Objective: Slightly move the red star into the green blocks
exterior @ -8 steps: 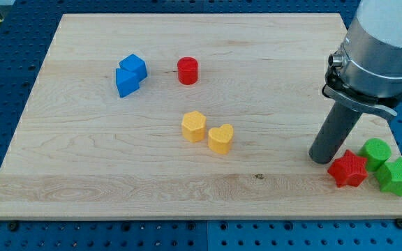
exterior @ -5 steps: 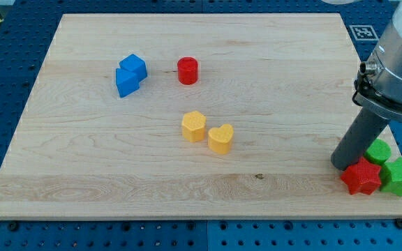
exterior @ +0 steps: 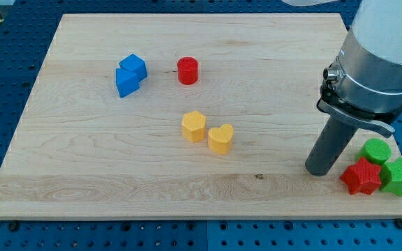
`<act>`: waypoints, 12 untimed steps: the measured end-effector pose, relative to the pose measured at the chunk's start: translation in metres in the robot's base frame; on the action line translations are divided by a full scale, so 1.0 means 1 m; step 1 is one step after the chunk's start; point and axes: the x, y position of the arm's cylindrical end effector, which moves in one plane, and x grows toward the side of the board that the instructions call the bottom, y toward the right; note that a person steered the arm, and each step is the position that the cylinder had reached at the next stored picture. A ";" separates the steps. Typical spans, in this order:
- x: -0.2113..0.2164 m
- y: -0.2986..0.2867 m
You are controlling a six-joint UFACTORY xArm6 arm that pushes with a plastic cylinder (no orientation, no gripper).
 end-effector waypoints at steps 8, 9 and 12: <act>0.012 0.025; 0.012 0.027; 0.012 0.035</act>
